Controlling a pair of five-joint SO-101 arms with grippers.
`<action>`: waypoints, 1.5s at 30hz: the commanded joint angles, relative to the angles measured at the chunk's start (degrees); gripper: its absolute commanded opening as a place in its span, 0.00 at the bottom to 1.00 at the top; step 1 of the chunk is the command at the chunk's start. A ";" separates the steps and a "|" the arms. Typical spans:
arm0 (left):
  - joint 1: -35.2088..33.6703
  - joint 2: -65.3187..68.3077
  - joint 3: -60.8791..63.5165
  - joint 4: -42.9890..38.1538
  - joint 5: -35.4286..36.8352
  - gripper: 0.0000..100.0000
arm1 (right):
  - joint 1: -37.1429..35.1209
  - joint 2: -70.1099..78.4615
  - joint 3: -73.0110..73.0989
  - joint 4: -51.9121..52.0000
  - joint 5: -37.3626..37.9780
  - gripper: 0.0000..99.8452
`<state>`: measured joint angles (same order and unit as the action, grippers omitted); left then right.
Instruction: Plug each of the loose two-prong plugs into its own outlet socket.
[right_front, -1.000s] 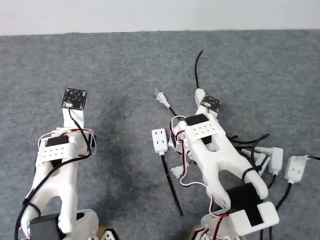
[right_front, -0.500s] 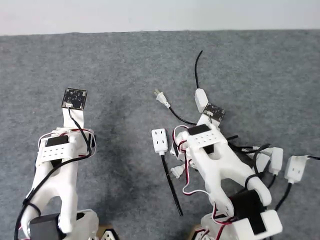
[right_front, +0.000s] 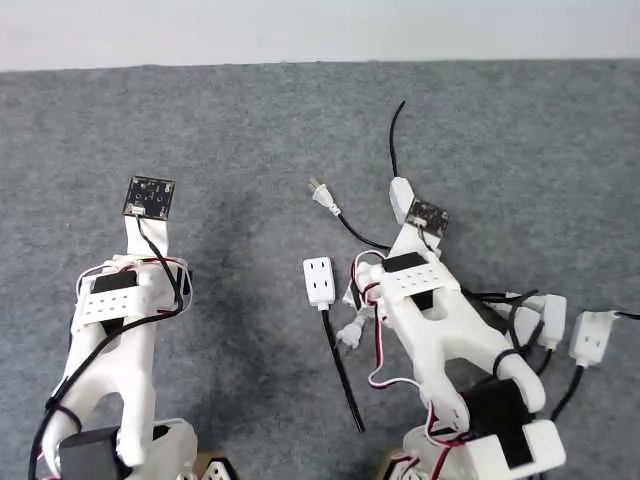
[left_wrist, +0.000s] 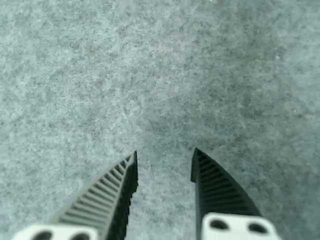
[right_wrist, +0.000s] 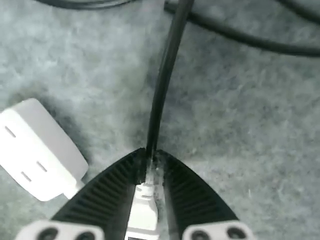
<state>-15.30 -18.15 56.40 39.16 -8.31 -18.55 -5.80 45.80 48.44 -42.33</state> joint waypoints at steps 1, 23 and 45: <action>-0.18 -0.26 -1.36 -1.23 -0.62 0.17 | 1.89 -0.22 -0.35 -0.75 1.05 0.02; -0.18 -0.26 -1.36 -1.23 -0.62 0.17 | 7.08 -0.75 -7.38 8.92 61.27 0.01; -0.18 -0.26 -1.27 -1.23 -0.62 0.17 | 8.92 -7.52 -8.26 21.23 56.44 0.06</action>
<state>-15.30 -18.15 56.40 39.16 -8.31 -10.20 -10.90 35.69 72.70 18.42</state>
